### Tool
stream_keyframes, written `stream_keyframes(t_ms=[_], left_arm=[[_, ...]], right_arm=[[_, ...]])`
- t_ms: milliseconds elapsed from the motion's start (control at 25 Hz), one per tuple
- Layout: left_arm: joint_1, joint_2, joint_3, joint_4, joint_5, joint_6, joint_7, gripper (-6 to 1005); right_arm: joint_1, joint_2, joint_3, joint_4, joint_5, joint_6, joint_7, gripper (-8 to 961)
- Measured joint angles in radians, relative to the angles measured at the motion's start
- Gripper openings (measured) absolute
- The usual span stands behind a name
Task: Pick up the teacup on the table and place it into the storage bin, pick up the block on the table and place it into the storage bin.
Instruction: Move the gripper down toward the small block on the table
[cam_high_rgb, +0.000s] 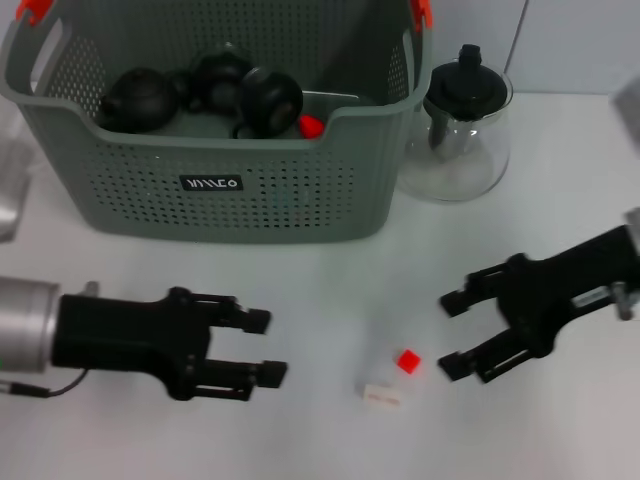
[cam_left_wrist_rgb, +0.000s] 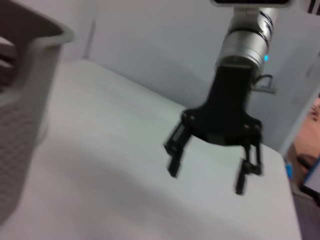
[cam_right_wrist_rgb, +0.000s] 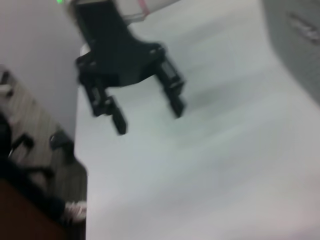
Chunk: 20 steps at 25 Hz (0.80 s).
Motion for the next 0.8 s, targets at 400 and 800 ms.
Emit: stream_keyframes(t_ms=[400,800], left_arm=[[0.049,-0.007,-0.180,-0.076,-0.005,0.052,0.272,866],[0.038,-0.003,-0.193,-0.128,-0.007,0.022,0.282,952]], right_arm=[[0.156,0.094,-0.169,0.010,-0.147,0.111,0.063,916],[0.224,0.101,-0.553,0.031,-0.095,0.300,0.265,915]])
